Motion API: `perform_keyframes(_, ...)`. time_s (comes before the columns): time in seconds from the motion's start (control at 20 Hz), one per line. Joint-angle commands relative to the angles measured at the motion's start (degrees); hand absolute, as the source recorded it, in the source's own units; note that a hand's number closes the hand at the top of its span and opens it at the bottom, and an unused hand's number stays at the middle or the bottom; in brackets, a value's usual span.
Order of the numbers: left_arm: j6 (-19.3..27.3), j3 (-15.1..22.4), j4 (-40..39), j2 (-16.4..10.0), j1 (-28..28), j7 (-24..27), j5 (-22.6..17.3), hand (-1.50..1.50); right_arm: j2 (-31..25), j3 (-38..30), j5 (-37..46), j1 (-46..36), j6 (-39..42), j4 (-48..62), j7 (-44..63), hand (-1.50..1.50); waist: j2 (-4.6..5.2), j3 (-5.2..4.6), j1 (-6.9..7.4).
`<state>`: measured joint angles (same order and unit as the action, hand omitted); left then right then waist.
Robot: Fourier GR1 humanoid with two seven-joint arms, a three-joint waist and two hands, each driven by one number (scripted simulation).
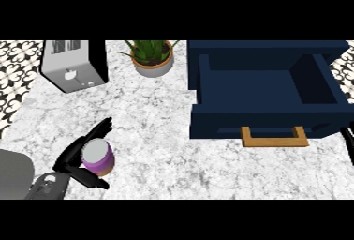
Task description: Pick up the can, place it into the drawer and close the drawer
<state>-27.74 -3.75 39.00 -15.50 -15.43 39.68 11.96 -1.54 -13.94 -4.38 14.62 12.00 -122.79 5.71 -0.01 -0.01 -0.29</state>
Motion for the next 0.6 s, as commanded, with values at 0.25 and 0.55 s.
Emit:
perform_keyframes(0.25, -5.69, 1.57, 5.22, 2.24, 2.27, 0.62, -2.92, 1.5, 0.85, 0.5, 0.42, -0.51, -0.49, -1.63, 1.72, -1.5, -0.05, 0.01, 0.27)
perform_keyframes(0.55, -1.91, 0.12, 15.01, 6.13, 5.25, -10.06, -8.18, 1.5, -0.08, -2.14, -1.67, 3.25, 1.06, -2.47, -0.13, -1.5, -0.16, 0.05, 0.33)
